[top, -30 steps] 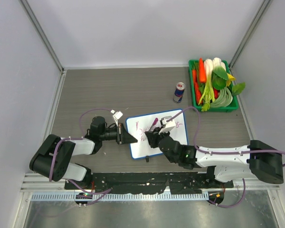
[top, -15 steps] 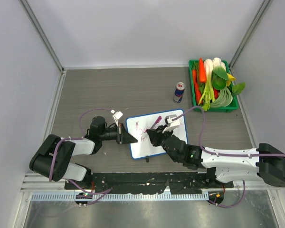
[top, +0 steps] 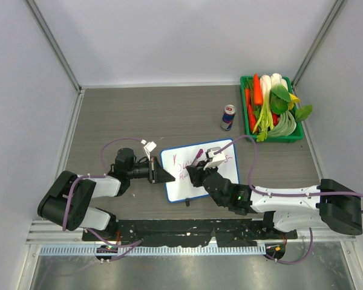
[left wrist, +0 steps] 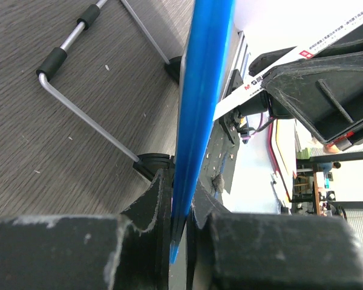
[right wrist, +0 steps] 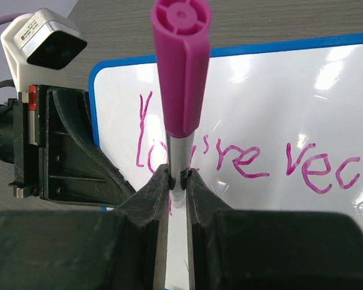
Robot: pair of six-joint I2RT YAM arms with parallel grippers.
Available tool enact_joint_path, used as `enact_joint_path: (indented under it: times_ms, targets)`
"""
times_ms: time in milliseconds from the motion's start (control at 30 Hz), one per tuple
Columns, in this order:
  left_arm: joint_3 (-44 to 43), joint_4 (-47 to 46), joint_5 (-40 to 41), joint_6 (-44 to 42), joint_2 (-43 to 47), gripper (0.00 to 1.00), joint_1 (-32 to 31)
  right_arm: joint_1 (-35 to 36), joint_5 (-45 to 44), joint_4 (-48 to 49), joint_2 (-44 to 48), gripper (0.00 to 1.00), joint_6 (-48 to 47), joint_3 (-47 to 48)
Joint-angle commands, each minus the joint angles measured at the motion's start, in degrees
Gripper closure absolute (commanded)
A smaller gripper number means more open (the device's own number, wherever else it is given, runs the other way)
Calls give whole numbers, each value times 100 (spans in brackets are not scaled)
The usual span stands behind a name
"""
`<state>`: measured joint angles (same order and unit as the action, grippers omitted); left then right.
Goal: Write a sentence on the whiteboard
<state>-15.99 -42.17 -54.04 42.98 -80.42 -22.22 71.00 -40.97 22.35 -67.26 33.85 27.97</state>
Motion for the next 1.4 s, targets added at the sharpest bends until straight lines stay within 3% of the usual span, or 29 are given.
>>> enact_joint_path:
  times_ms: [0,800,1367]
  targets:
    - [26,429,412,-62,-105,100,7,-34,-157,393,-6,99,122,25]
    - [17,412,412,-62,-123,100,7,-324,-429,-363,100,99,-1,297]
    - [8,420,394,-62,-140,100,7,-377,282,-406,-314,99,157,456]
